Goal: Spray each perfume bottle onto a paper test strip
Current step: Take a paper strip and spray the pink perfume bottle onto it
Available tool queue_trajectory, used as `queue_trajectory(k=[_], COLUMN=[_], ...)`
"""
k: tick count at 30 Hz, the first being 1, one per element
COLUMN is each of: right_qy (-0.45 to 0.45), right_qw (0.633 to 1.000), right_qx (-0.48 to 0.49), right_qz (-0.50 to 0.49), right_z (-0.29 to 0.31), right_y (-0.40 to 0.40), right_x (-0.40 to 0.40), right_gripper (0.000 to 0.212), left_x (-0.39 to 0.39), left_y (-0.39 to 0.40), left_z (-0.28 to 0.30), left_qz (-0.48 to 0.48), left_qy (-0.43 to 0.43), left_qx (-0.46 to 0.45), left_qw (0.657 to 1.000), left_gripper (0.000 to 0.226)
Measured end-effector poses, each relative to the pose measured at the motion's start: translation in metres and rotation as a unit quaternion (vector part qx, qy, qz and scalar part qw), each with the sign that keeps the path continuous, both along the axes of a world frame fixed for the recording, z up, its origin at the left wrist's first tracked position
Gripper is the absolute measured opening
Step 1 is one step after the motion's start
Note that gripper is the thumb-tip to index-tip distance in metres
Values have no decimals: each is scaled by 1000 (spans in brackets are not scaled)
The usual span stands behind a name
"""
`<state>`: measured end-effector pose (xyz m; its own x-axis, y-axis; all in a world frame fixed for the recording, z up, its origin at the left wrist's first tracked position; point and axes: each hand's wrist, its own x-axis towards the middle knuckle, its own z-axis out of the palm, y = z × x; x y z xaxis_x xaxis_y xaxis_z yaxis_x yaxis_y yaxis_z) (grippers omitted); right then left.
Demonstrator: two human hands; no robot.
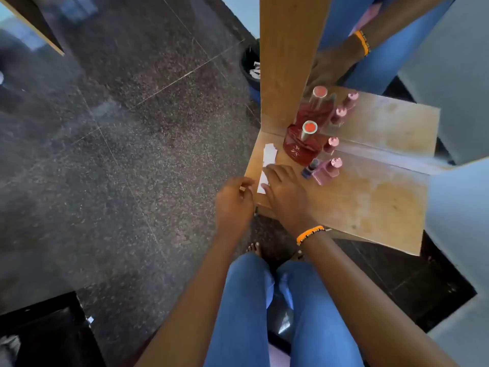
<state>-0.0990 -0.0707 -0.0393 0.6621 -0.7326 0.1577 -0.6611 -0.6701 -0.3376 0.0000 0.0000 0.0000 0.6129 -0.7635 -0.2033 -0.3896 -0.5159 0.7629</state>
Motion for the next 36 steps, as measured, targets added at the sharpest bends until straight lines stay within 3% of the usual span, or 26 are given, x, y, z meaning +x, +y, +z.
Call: queue_trajectory(k=[4, 10, 15, 21, 27, 31, 36], right_qy=[-14, -117, -201, -298, -348, -406, -458], right_qw=[999, 986, 977, 949, 931, 903, 876], right_qx=[-34, -109, -50, 49, 53, 79, 94], right_qz=[-37, -38, -46, -84, -97, -117, -122], right_z=[-25, -38, -44, -46, -39, -32, -22], right_y=[-6, -4, -1, -5, 2, 11, 25], right_x=[6, 4, 1, -4, -5, -12, -26], right_gripper=[57, 39, 21, 25, 44, 44, 58], left_x=[5, 5, 7, 5, 2, -4, -14], left_y=[-16, -28, -35, -31, -25, -22, -18], left_z=[-16, -36, -54, -69, -61, -39, -29], left_qz=[10, -10, -25, -60, -34, 5, -59], left_qy=[-9, -7, -21, -48, 34, 103, 170], left_qx=[-23, -19, -21, -85, -85, -116, -114], left_qw=[1000, 1000, 999, 993, 995, 988, 977], left_gripper=[22, 25, 24, 26, 22, 27, 29])
